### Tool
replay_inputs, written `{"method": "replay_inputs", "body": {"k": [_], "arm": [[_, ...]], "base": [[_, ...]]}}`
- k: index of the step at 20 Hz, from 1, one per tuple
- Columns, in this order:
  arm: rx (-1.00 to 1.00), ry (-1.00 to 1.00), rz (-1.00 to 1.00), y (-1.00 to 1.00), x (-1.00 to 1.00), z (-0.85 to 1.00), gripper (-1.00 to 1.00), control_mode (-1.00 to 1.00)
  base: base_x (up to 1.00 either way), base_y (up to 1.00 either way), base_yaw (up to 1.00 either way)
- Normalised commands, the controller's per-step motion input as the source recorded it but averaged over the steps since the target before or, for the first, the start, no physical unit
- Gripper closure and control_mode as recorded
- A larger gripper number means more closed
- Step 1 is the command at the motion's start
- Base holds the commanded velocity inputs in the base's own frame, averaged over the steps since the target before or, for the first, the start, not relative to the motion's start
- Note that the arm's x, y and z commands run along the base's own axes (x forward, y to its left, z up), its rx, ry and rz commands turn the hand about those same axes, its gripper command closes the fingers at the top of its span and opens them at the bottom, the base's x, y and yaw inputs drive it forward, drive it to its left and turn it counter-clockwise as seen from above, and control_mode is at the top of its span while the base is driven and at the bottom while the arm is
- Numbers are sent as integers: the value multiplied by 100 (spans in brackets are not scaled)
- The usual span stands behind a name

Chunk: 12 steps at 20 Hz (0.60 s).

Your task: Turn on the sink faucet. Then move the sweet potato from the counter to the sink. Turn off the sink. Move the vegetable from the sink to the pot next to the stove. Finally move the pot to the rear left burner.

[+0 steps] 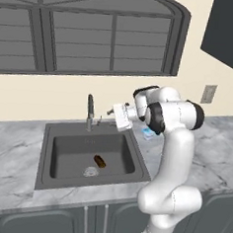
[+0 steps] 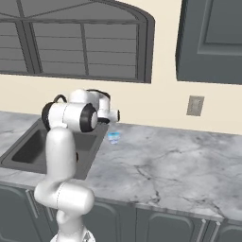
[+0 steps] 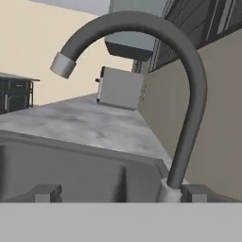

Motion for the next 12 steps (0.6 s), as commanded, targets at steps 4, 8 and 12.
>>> {"method": "replay_inputs", "body": {"k": [4, 8, 12], "arm": [[-1, -11, -4, 0, -81, 45, -100, -100], [-4, -5, -6, 0, -67, 52, -100, -100], [-7, 0, -10, -1, -52, 55, -100, -100]], "base": [[0, 0, 0], [0, 0, 0], [0, 0, 0]]}}
